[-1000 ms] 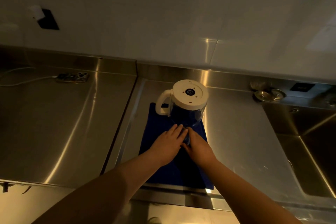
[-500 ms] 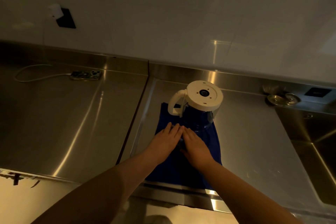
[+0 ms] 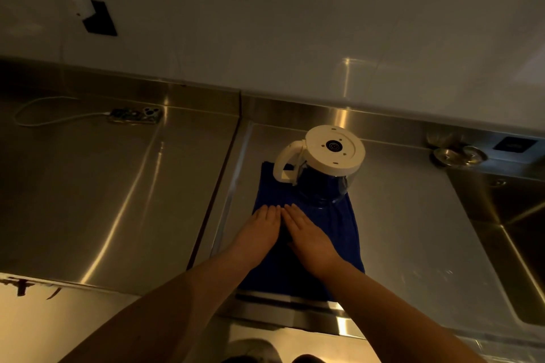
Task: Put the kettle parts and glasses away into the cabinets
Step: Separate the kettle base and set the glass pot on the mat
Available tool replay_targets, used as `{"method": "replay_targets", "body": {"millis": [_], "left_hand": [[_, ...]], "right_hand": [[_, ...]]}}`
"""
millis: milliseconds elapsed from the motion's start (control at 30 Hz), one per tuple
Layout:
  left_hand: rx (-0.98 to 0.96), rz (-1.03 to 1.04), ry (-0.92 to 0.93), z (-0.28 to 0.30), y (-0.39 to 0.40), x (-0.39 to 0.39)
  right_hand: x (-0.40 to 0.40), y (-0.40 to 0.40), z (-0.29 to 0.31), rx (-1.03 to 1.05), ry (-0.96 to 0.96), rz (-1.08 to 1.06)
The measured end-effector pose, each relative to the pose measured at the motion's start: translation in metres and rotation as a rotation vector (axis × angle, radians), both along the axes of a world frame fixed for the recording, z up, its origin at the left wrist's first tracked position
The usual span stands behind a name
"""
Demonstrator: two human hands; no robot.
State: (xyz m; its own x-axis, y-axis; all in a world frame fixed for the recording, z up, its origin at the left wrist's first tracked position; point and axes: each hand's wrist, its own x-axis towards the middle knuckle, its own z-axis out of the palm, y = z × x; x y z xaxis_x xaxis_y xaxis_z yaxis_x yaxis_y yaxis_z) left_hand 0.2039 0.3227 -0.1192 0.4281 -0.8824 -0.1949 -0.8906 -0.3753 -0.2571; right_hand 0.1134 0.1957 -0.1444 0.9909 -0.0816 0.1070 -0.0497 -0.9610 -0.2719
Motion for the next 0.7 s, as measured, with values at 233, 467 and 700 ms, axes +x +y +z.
{"method": "replay_targets", "body": {"millis": [233, 467, 700], "left_hand": [[-0.113, 0.036, 0.168, 0.005, -0.009, 0.0], [-0.095, 0.063, 0.188, 0.001, -0.024, -0.007], [-0.172, 0.087, 0.227, -0.002, -0.019, -0.002]], "right_hand": [[-0.007, -0.007, 0.001, 0.063, 0.044, -0.1], [0.003, -0.002, -0.003, 0.323, 0.042, -0.232], [0.005, -0.007, 0.01, 0.225, -0.048, -0.141]]}}
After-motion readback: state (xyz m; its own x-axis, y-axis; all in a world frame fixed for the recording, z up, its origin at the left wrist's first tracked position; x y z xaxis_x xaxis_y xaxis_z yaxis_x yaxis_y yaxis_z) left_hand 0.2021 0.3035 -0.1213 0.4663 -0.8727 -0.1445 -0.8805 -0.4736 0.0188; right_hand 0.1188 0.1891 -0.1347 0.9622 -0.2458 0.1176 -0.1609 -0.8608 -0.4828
